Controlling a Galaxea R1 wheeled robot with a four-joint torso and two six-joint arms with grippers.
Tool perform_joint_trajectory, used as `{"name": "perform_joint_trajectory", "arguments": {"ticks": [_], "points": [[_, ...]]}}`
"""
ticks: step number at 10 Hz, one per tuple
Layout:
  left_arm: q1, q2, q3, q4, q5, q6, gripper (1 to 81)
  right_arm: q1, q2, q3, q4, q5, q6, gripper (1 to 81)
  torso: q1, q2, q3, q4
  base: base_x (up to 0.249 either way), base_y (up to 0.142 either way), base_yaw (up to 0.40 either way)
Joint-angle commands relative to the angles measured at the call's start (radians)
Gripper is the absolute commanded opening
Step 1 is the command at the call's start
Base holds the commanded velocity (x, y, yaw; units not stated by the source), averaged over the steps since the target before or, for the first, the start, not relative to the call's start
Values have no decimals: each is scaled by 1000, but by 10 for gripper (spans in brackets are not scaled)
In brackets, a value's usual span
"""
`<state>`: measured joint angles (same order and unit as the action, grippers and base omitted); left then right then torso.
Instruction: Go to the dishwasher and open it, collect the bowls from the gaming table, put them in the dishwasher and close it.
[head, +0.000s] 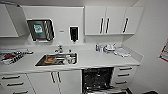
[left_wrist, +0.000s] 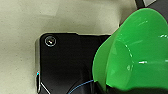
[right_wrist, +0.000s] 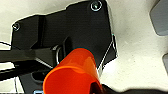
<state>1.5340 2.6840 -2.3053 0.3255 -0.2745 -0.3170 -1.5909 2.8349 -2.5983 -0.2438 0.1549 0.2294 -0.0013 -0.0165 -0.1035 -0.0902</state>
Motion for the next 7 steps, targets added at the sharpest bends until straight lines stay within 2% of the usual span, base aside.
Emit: {"name": "perform_joint_trajectory", "arguments": {"ticks": [1, 7], "points": [[-64, -19, 14, 17, 21, 6, 10, 59, -18, -3, -2, -32, 1, 10, 1, 0, 0, 0, 170, 0, 0], [-64, -19, 14, 17, 21, 7, 10, 59, -18, -5, -2, -31, 1, 10, 2, 0, 0, 0, 169, 0, 0]]}}
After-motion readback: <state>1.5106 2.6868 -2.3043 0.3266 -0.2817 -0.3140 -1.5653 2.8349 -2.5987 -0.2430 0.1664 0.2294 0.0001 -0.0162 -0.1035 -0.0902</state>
